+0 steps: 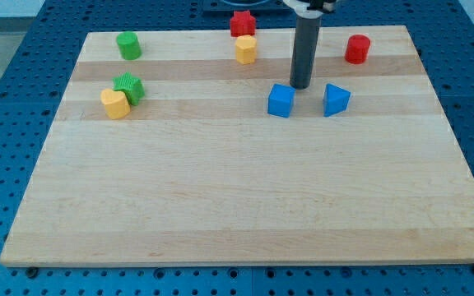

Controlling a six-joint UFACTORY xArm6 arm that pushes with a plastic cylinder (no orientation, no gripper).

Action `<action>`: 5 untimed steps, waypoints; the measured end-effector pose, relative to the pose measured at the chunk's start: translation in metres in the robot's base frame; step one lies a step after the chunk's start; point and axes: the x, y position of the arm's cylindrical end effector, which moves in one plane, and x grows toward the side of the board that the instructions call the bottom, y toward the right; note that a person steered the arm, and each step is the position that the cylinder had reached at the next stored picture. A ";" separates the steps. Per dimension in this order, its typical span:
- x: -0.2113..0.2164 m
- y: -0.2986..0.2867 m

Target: Point at the blue cube

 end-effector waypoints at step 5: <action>-0.003 -0.021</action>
